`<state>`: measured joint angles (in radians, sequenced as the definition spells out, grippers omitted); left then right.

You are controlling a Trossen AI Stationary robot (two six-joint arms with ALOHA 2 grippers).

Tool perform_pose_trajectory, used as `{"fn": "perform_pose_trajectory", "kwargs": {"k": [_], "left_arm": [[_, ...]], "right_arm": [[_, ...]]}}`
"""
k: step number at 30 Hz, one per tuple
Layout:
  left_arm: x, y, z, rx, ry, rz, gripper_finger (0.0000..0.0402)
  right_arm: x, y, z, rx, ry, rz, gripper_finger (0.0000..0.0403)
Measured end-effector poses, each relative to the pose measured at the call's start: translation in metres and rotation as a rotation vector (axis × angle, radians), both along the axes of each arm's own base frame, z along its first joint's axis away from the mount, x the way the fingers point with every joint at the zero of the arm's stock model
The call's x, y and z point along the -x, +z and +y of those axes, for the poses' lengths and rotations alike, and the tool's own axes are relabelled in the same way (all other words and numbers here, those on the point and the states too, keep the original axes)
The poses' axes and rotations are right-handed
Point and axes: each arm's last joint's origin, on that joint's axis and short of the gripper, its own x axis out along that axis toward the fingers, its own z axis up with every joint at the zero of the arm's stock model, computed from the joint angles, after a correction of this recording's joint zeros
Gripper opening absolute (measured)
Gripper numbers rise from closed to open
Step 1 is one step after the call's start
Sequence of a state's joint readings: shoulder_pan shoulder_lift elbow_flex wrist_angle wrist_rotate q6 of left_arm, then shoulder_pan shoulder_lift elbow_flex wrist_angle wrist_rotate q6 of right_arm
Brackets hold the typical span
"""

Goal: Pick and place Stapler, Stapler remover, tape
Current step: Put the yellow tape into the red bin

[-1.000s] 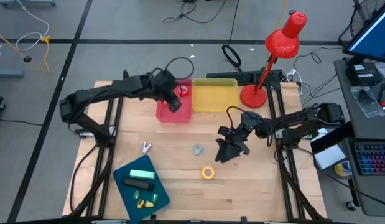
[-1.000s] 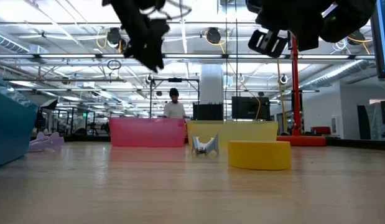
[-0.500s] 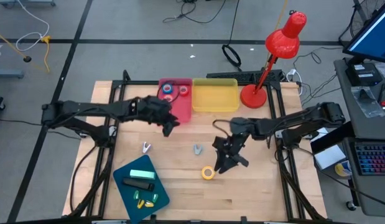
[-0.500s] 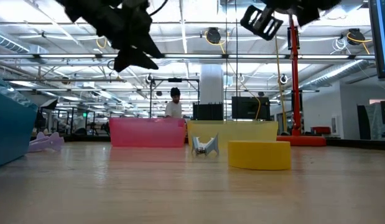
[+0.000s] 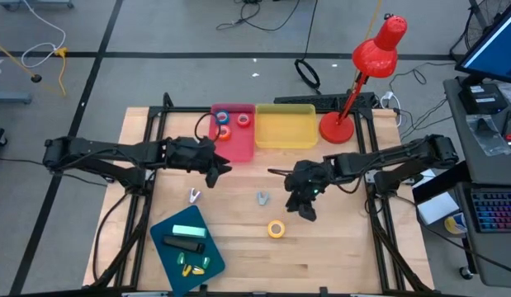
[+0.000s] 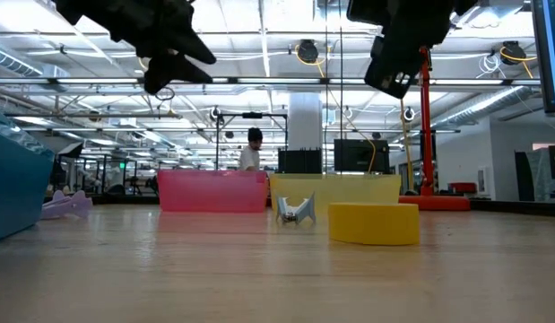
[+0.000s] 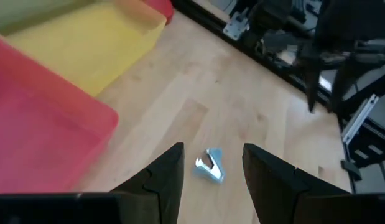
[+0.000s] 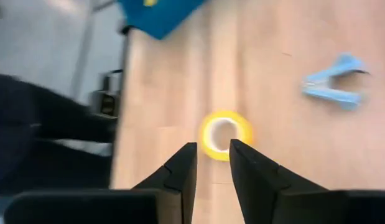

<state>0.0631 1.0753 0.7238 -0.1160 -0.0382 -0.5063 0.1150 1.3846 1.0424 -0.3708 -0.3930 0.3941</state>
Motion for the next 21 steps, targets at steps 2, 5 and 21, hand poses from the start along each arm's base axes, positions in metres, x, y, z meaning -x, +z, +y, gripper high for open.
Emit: {"fn": "perform_pose_trajectory", "kwargs": {"k": [2, 5, 21], "left_arm": [[0.002, 0.001, -0.001, 0.001, -0.004, 0.001, 0.0163], [0.002, 0.001, -0.002, 0.001, -0.008, -0.001, 0.0163], [0.002, 0.002, -0.012, 0.003, -0.033, -0.005, 0.0163]], "right_arm": [[0.001, -0.002, 0.002, 0.062, -0.041, 0.015, 0.0083], [0.001, -0.002, 0.007, 0.122, -0.097, 0.002, 0.0077], [-0.032, -0.071, 0.018, -0.011, -0.092, 0.256, 0.0054]]}}
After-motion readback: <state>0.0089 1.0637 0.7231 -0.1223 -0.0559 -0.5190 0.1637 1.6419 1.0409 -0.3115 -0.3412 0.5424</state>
